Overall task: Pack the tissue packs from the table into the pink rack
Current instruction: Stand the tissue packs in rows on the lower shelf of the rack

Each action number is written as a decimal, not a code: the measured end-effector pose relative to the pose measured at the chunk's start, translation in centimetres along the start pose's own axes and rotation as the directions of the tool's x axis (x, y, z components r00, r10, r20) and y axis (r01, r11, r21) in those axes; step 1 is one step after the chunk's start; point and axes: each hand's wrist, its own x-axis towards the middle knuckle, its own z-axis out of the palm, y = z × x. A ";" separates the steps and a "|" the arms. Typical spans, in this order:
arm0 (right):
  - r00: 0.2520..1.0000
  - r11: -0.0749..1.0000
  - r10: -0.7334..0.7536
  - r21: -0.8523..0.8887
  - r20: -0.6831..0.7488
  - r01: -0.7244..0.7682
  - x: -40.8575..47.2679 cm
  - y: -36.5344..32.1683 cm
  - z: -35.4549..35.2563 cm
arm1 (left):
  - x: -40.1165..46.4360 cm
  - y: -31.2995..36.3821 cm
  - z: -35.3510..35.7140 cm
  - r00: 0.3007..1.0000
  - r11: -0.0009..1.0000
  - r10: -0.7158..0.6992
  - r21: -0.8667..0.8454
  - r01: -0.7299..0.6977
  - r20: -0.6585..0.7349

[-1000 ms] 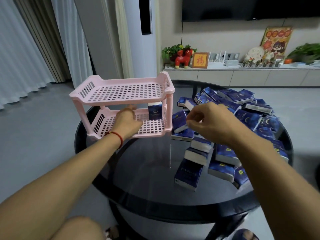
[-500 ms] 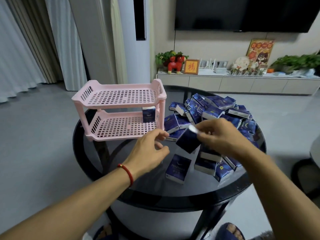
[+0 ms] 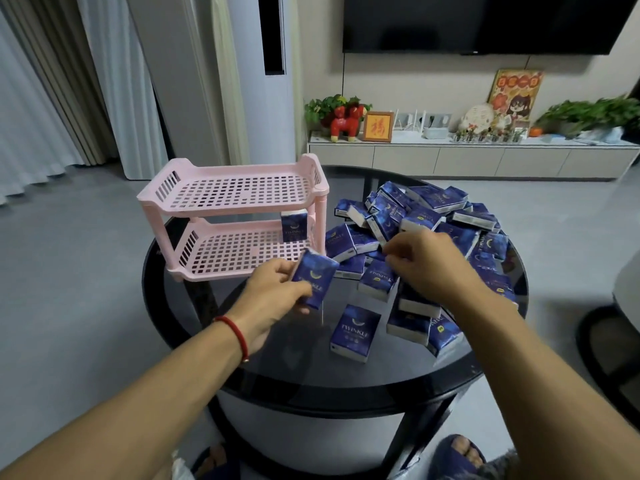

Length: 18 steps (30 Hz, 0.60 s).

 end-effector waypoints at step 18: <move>0.992 0.947 0.024 0.316 0.121 -0.062 0.8 -0.5 -1.0 | 0.6 -0.7 -1.9 0.989 0.992 0.116 0.045 -0.121 0.094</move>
